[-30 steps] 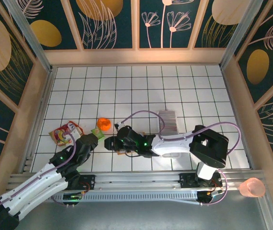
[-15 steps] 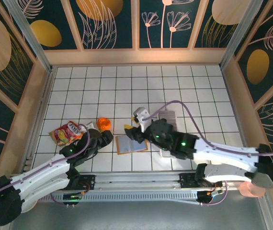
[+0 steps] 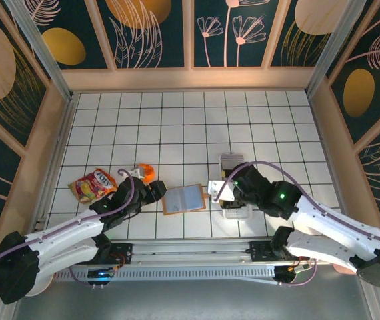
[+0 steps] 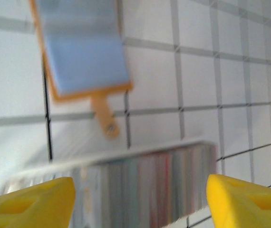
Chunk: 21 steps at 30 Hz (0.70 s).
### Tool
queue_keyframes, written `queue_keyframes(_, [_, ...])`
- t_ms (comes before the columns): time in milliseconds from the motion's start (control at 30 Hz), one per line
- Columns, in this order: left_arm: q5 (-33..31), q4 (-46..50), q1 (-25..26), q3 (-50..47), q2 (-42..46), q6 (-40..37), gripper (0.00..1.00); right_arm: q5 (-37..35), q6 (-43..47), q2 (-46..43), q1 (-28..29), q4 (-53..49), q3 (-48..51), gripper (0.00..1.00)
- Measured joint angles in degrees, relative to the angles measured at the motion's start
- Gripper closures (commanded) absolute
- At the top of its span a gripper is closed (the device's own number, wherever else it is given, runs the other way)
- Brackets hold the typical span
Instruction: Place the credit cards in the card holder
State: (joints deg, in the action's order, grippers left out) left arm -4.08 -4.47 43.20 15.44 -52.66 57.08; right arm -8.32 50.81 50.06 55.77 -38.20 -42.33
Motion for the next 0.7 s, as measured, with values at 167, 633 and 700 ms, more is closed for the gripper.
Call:
queue_keyframes(167, [0.68,-0.48,0.00,-0.50,-0.35,0.17,0.35,-0.90,5.84,1.05,-3.02,-1.18,5.29,0.30])
queue_keyframes(633, [1.27,-1.97,0.00,-3.10,2.12,0.83,0.37,-3.32,14.40,11.56,-8.59,9.64,8.79,0.38])
queue_keyframes(700, [1.25,-1.86,0.00,-3.54,2.80,1.07,0.37,-3.37,15.13,12.28,-8.74,10.21,8.83,0.36])
